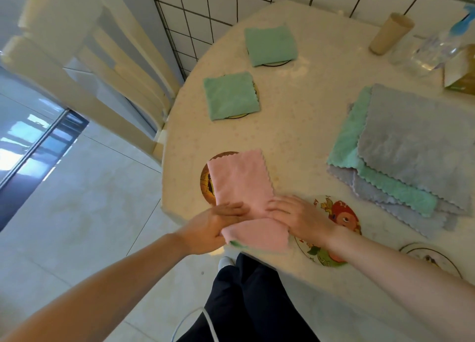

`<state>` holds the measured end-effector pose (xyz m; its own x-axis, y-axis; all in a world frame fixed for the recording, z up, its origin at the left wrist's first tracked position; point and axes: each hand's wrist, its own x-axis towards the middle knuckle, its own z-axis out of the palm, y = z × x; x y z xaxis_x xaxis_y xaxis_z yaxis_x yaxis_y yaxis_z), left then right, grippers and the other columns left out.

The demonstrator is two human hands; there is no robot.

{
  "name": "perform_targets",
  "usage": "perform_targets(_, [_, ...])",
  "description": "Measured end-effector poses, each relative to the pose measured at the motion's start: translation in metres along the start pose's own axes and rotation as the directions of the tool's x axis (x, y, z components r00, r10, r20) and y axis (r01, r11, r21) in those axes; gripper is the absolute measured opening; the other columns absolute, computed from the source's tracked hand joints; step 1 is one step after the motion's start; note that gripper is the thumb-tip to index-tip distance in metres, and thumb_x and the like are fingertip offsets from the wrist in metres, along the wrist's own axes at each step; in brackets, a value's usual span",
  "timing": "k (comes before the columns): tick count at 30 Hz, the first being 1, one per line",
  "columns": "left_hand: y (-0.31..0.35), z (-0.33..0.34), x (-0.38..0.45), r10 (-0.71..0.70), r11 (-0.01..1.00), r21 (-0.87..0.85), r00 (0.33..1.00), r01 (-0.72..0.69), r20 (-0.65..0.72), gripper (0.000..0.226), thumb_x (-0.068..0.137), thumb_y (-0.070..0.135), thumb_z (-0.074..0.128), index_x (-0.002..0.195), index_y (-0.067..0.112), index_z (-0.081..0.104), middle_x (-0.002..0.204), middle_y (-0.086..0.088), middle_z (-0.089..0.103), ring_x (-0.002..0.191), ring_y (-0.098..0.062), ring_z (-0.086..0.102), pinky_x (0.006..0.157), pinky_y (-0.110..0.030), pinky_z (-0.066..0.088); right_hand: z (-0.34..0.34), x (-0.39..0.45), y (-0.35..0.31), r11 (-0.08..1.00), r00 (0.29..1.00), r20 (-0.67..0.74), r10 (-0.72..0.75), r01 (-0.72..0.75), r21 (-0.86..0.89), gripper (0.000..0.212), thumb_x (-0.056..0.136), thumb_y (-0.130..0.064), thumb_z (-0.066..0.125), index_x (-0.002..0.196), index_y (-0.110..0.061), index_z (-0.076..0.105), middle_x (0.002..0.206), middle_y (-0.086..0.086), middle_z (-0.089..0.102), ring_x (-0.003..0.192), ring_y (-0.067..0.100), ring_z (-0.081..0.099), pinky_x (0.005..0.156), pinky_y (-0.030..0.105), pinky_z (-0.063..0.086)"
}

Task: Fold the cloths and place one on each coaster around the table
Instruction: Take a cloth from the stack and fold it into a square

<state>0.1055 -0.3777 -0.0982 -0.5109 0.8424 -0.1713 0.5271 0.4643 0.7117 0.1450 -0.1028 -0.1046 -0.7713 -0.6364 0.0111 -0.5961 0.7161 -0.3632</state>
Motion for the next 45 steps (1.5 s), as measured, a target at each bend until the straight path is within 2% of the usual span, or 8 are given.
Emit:
perform_targets(5, [0.003, 0.008, -0.016, -0.157, 0.982, -0.11, 0.987, 0.152, -0.033, 0.055, 0.092, 0.055, 0.037, 0.132, 0.023, 0.057, 0.138, 0.017, 0.048, 0.13, 0.009, 0.036, 0.109, -0.01, 0.024, -0.003, -0.011, 0.013, 0.997, 0.992, 0.112, -0.055, 0.048, 0.068, 0.043, 0.082, -0.011, 0.044, 0.12, -0.013, 0.064, 0.121, -0.001, 0.066, 0.116, 0.012, 0.058, 0.1, 0.032, 0.047])
perform_targets(9, [0.017, -0.002, -0.001, -0.534, 0.77, -0.475, 0.838, 0.426, -0.113, 0.074, 0.081, 0.075, 0.037, 0.067, 0.005, 0.057, 0.059, 0.001, 0.044, 0.051, -0.006, 0.039, 0.054, -0.027, 0.034, -0.018, 0.006, 0.004, 0.774, 0.925, 0.227, 0.306, -0.38, 0.506, 0.033, 0.09, -0.009, 0.052, 0.121, -0.015, 0.062, 0.106, -0.003, 0.07, 0.083, 0.019, 0.069, 0.067, 0.031, 0.057])
perform_targets(15, [0.014, -0.035, 0.033, -0.847, 0.204, -0.864, 0.526, 0.461, 0.081, 0.049, 0.092, 0.057, 0.044, 0.093, 0.015, 0.069, 0.09, -0.006, 0.072, 0.082, -0.02, 0.07, 0.077, -0.03, 0.056, -0.021, 0.069, 0.014, 0.479, 0.668, 0.11, 0.736, -0.629, 0.613, 0.024, 0.095, -0.037, 0.048, 0.106, -0.019, 0.06, 0.087, -0.008, 0.063, 0.079, 0.009, 0.059, 0.057, 0.013, 0.039])
perform_targets(21, [0.008, -0.029, 0.037, -0.816, 0.456, -0.772, 0.554, 0.442, -0.164, 0.021, 0.095, 0.029, 0.053, 0.099, 0.008, 0.055, 0.097, -0.025, 0.065, 0.088, -0.04, 0.064, 0.075, -0.057, 0.054, -0.015, 0.096, 0.016, 0.43, 0.587, 0.024, 0.809, -0.619, 0.657, 0.018, 0.095, -0.025, 0.049, 0.099, -0.009, 0.058, 0.088, 0.0, 0.062, 0.082, 0.018, 0.058, 0.069, 0.028, 0.044])
perform_targets(24, [0.008, -0.028, 0.042, -0.813, 0.533, -0.722, 0.503, 0.44, -0.293, 0.016, 0.097, 0.031, 0.047, 0.087, 0.02, 0.051, 0.081, -0.009, 0.06, 0.077, -0.027, 0.057, 0.071, -0.046, 0.05, -0.019, 0.108, 0.016, 0.457, 0.587, -0.017, 0.809, -0.61, 0.647, 0.02, 0.098, -0.028, 0.044, 0.102, -0.01, 0.052, 0.087, -0.001, 0.059, 0.078, 0.016, 0.055, 0.064, 0.027, 0.038])
perform_targets(35, [-0.004, -0.007, 0.061, -0.901, 0.424, -0.574, 0.266, 0.7, -0.341, 0.03, 0.098, 0.042, 0.036, 0.103, 0.013, 0.045, 0.088, -0.008, 0.062, 0.075, -0.024, 0.056, 0.065, -0.038, 0.049, -0.004, 0.139, 0.022, 0.613, 0.619, 0.038, 0.785, -0.784, 0.097, 0.02, 0.101, -0.027, 0.025, 0.107, -0.012, 0.036, 0.101, 0.017, 0.066, 0.081, 0.034, 0.058, 0.062, 0.034, 0.034])
perform_targets(40, [0.017, 0.001, 0.052, -0.768, 0.599, -0.348, 0.395, 0.721, -0.504, 0.05, 0.089, 0.048, 0.054, 0.124, 0.017, 0.035, 0.11, 0.001, 0.055, 0.083, -0.023, 0.057, 0.064, -0.037, 0.05, -0.008, 0.123, 0.027, 0.655, 0.649, -0.087, 0.755, -0.748, 0.108, 0.027, 0.1, -0.032, 0.032, 0.117, -0.013, 0.04, 0.114, 0.012, 0.058, 0.086, 0.038, 0.059, 0.064, 0.04, 0.043])
perform_targets(45, [0.006, 0.016, 0.04, -0.437, 0.663, 0.264, 0.648, 0.7, -0.624, 0.063, 0.089, 0.052, 0.05, 0.14, 0.019, 0.036, 0.139, -0.01, 0.04, 0.12, -0.034, 0.042, 0.092, -0.045, 0.043, -0.003, 0.087, 0.014, 0.889, 0.875, -0.208, 0.437, -0.456, -0.049, 0.03, 0.093, -0.023, 0.046, 0.122, -0.015, 0.049, 0.118, 0.009, 0.051, 0.096, 0.027, 0.052, 0.062, 0.036, 0.048])
